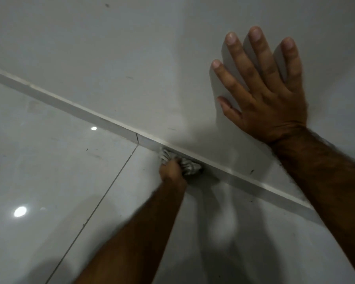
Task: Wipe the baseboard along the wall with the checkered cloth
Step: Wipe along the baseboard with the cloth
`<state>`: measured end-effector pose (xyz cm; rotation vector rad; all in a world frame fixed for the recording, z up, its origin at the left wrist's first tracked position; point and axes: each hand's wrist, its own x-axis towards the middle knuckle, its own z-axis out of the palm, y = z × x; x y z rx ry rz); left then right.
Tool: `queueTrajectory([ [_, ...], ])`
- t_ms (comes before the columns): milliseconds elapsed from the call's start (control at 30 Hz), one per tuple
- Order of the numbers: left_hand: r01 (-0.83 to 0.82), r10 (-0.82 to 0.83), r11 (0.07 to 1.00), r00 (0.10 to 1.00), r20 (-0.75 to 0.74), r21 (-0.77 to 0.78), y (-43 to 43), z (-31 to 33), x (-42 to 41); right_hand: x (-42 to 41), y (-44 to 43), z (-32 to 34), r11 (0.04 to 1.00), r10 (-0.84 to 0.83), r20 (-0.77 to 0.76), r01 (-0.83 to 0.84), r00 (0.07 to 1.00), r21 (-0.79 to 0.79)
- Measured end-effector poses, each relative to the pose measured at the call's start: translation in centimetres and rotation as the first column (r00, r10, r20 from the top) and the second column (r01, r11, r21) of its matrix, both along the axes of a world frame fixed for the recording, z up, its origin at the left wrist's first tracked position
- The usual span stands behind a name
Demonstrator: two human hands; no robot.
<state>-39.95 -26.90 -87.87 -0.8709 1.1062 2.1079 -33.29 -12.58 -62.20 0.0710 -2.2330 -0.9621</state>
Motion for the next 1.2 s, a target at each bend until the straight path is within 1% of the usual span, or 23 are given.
queueTrajectory([
  [100, -0.069, 0.049, 0.981, 0.993, -0.112, -0.182, -3.8, -0.9, -5.0, 0.1, 0.4, 0.1, 1.000, -0.004, -0.004, 0.004, 1.000, 0.018],
  [133, -0.086, 0.055, 0.976, 0.986, -0.157, -0.201, -4.9, -0.9, -6.5, 0.1, 0.4, 0.0, 1.000, 0.000, -0.007, 0.000, 1.000, 0.017],
  [200, -0.178, 0.122, 0.952, 0.966, -0.226, -0.248, -6.5, 0.1, -8.7, 0.1, 0.2, -0.2, 1.000, 0.008, -0.003, -0.008, 1.000, 0.013],
  [267, -0.236, 0.155, 0.918, 0.953, -0.261, -0.318, -6.5, 0.3, -9.7, 0.0, 0.2, -0.1, 1.000, -0.003, 0.007, 0.003, 1.000, 0.020],
  [300, -0.245, 0.160, 0.919, 0.948, -0.275, -0.309, -6.1, 1.0, -9.2, 0.0, 0.3, 0.1, 1.000, -0.005, 0.008, 0.005, 1.000, 0.020],
  [333, -0.222, 0.141, 0.924, 0.954, -0.264, -0.310, -5.4, 1.1, -8.3, 0.0, 0.3, 0.2, 1.000, -0.003, 0.002, 0.003, 1.000, 0.012],
  [400, -0.101, 0.033, 0.934, 0.979, -0.199, -0.342, -3.3, 0.6, -5.6, 0.2, 0.2, 0.2, 1.000, -0.007, -0.003, 0.007, 1.000, 0.000],
  [467, -0.021, -0.014, 0.964, 0.992, -0.129, -0.267, -1.2, -0.2, -2.7, 0.1, -0.1, 0.0, 1.000, -0.002, 0.007, 0.002, 1.000, 0.002],
  [533, 0.066, -0.089, 0.976, 0.991, -0.103, -0.205, 0.5, -1.1, 0.0, 0.0, -0.1, 0.1, 1.000, -0.003, 0.013, 0.002, 1.000, 0.016],
  [600, 0.173, -0.191, 0.968, 0.977, -0.090, -0.181, 1.7, -2.6, 1.9, 0.0, 0.0, 0.3, 1.000, -0.008, 0.013, 0.008, 1.000, 0.019],
  [667, 0.263, -0.283, 0.948, 0.955, -0.091, -0.179, 2.2, -1.7, 3.2, 0.0, 0.1, 0.3, 1.000, -0.010, 0.017, 0.010, 1.000, 0.007],
  [733, 0.285, -0.302, 0.944, 0.950, -0.084, -0.165, 1.8, 0.0, 3.5, -0.1, 0.0, 0.3, 1.000, -0.014, 0.021, 0.014, 1.000, 0.004],
  [833, 0.302, -0.314, 0.944, 0.945, -0.086, -0.135, 0.5, 0.5, 2.5, 0.0, -0.1, 0.3, 1.000, -0.019, 0.016, 0.019, 1.000, 0.006],
  [967, 0.223, -0.229, 0.972, 0.970, -0.077, -0.074, -1.6, 1.6, 1.4, 0.2, 0.0, 0.3, 1.000, -0.014, 0.020, 0.014, 1.000, 0.006],
  [1033, 0.199, -0.206, 0.977, 0.973, -0.105, -0.069, -2.6, 2.7, 1.3, 0.2, -0.3, 0.4, 1.000, -0.025, 0.039, 0.025, 0.999, -0.006],
  [1100, 0.189, -0.194, 0.981, 0.973, -0.127, -0.050, -3.4, 4.1, 1.5, 0.5, -0.7, 0.4, 0.998, -0.034, 0.092, 0.039, 0.995, -0.053],
  [1200, 0.199, -0.197, 0.980, 0.967, -0.162, 0.002, -4.9, 7.6, 2.6, 1.5, -1.9, 1.2, 0.976, 0.016, 0.204, 0.029, 0.979, -0.218],
])
